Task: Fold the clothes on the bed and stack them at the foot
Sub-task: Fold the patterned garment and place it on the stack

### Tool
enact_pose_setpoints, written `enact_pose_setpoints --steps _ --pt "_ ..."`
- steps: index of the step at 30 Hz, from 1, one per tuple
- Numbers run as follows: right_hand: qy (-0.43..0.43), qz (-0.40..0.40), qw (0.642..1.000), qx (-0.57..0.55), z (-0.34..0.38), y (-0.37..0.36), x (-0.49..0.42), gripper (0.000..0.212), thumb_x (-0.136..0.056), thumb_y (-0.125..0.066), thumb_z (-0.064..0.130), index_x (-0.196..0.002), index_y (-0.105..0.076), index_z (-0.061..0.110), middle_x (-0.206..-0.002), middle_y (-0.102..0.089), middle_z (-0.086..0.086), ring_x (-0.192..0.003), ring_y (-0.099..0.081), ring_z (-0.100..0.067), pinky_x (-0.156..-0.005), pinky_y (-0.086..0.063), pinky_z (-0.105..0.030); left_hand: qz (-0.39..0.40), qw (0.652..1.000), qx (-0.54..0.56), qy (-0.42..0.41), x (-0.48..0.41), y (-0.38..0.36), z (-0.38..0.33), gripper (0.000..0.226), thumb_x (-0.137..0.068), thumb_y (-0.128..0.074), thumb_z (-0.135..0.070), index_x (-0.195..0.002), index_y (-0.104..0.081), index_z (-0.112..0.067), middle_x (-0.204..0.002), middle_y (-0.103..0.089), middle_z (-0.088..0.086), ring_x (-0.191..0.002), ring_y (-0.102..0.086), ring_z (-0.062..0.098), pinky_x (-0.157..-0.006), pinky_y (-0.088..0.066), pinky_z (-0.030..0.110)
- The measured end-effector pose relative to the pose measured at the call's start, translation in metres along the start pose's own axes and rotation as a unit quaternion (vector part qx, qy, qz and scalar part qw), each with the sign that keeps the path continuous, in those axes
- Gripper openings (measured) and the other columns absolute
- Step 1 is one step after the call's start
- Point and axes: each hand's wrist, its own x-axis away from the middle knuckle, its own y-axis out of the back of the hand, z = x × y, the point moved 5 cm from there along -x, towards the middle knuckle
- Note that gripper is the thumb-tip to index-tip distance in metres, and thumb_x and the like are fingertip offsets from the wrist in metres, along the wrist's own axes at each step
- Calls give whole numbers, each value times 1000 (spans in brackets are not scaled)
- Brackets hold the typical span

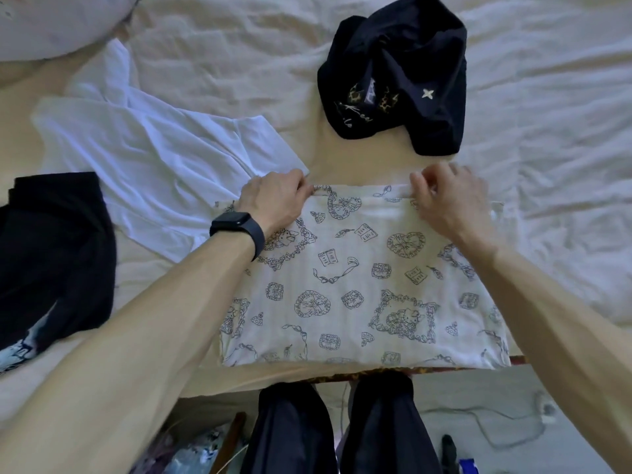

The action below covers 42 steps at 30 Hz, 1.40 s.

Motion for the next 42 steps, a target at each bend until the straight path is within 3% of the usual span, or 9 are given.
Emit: enact_pose_setpoints --steps 7,14,19,26,28,30,33,37,42 --pt "39 -103 993 -45 3 -5 42 33 -99 -50 30 -126 -62 16 -126 -63 -7 -118 -50 -29 -101 -30 -42 -172 982 -35 -76 42 7 21 27 -97 -58 -42 -103 -67 -18 -96 -66 4 -93 -59 31 -83 -39 41" --pt "2 -80 997 13 -46 1 38 24 -97 -52 34 -102 -66 14 -113 -64 -10 -112 -50 -31 -103 -27 -44 -190 978 -19 -88 44 19 38 28 -96 -62 -42 -91 -70 -16 -104 -65 4 -99 -57 30 -86 -38 42" --pt "-13 -110 994 10 -58 10 28 31 -102 -44 38 -106 -63 14 -112 -64 -12 -111 -50 -34 -102 -28 -48 -215 973 -33 -74 39 24 33 27 -99 -58 -40 -92 -66 -16 -97 -64 6 -95 -56 32 -80 -36 42" --pt "-115 -127 984 -49 -46 4 32 32 -101 -48 41 -121 -65 22 -133 -58 -5 -130 -42 -29 -111 -23 -45 -215 976 -32 2 44 13 31 33 -97 -53 -38 -122 -62 -18 -132 -57 7 -120 -50 30 -98 -35 43" --pt "-165 -164 969 -87 -40 2 49 39 -98 -49 42 -131 -58 23 -143 -51 0 -138 -37 -24 -114 -22 -43 -298 950 33 85 67 13 37 39 -96 -55 -35 -130 -59 -16 -140 -52 10 -128 -48 31 -103 -35 41" --pt "-233 -187 945 -131 -42 -7 74 47 -96 -49 43 -138 -51 21 -151 -43 -1 -143 -33 -24 -118 -20 -47 -366 877 185 249 101 5 59 44 -94 -56 -32 -132 -56 -10 -139 -51 16 -129 -47 34 -103 -37 41" --pt "-338 -162 908 -186 -62 -29 110 64 -96 -43 53 -149 -37 18 -161 -29 -10 -149 -23 -31 -119 -15 -58 -285 790 341 423 138 -30 83 51 -95 -59 -39 -132 -51 -6 -134 -53 17 -125 -47 35 -101 -38 40" --pt "-285 -43 953 -89 -71 -51 130 70 -102 -38 54 -159 -14 23 -169 -5 -13 -155 -7 -33 -123 -5 -59 -193 829 344 397 150 -44 96 51 -92 -67 -45 -125 -55 -8 -128 -55 18 -123 -48 33 -105 -37 38" --pt "-177 -61 980 -59 -40 -41 129 76 -96 -36 55 -161 -10 24 -170 -4 -11 -156 -5 -28 -123 -6 -60 -235 878 242 339 142 -13 102 38 -90 -65 -49 -106 -63 -15 -118 -56 12 -118 -49 33 -97 -38 36"
